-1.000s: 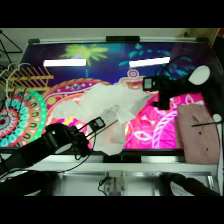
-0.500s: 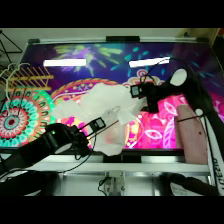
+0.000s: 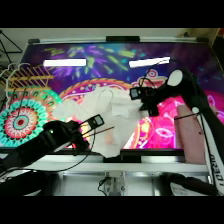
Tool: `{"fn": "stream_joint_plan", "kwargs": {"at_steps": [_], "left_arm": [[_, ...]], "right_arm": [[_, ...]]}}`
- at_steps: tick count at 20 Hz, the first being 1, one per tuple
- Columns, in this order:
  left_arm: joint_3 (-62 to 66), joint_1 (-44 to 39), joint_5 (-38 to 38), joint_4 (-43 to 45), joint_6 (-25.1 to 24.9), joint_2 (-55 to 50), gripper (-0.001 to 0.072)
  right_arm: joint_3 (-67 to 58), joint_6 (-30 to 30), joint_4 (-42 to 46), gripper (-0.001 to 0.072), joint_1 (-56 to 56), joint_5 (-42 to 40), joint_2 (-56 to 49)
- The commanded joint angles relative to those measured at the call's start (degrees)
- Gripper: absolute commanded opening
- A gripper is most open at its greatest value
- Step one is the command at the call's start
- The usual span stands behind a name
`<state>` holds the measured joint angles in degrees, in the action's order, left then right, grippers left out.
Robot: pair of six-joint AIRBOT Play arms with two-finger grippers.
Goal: Fold the shirts.
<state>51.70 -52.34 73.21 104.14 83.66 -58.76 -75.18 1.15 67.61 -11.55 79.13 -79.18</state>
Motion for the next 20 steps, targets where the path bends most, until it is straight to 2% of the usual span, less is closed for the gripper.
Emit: {"fn": "stream_joint_plan", "kwargs": {"at_steps": [1,7,9,10,11,12,13,15,16,18,20], "left_arm": [[2.82,5.22,6.19,11.69,-0.09,1.62,0.0720],[3.65,20.83,6.43,10.80,-0.04,12.07,0.0720],[3.52,25.51,6.43,5.01,1.86,15.58,0.0718],[2.78,28.22,6.38,-1.53,3.69,17.03,0.0715],[1.11,30.60,6.08,-9.01,5.75,17.99,0.0691],[-1.92,32.50,4.70,-17.03,7.76,18.71,0.0549],[-5.64,33.16,1.40,-24.26,9.07,19.12,0.0509],[-14.45,32.00,-11.72,-40.22,9.22,18.58,0.0514],[-18.58,30.25,-19.87,-47.60,8.92,17.79,0.0544],[-23.28,25.22,-32.30,-52.83,8.59,14.86,0.0586],[-23.58,20.85,-38.21,-52.70,8.50,10.36,0.0590]], "right_arm": [[-0.04,-3.54,0.42,0.0052,-0.04,1.49,2.19],[-0.04,-10.91,0.39,0.0050,-0.04,2.03,8.61],[-0.04,-14.67,0.42,0.0051,-0.04,2.89,10.60],[-0.04,-17.11,0.42,0.0050,-0.04,3.15,11.63],[-0.04,-19.08,0.42,0.0051,-0.04,3.19,12.57],[-0.04,-20.22,0.42,0.0051,-0.07,3.19,13.51],[-0.04,-20.57,0.39,0.0051,-0.04,3.17,14.08],[-0.04,-21.79,0.11,0.0051,-0.07,3.23,14.40],[-0.04,-22.51,-0.22,0.0051,-0.07,3.21,14.40],[-0.04,-23.89,-1.18,0.0051,-0.09,3.30,14.40],[-0.04,-24.81,-1.40,0.0051,-0.09,3.43,14.40]]}}
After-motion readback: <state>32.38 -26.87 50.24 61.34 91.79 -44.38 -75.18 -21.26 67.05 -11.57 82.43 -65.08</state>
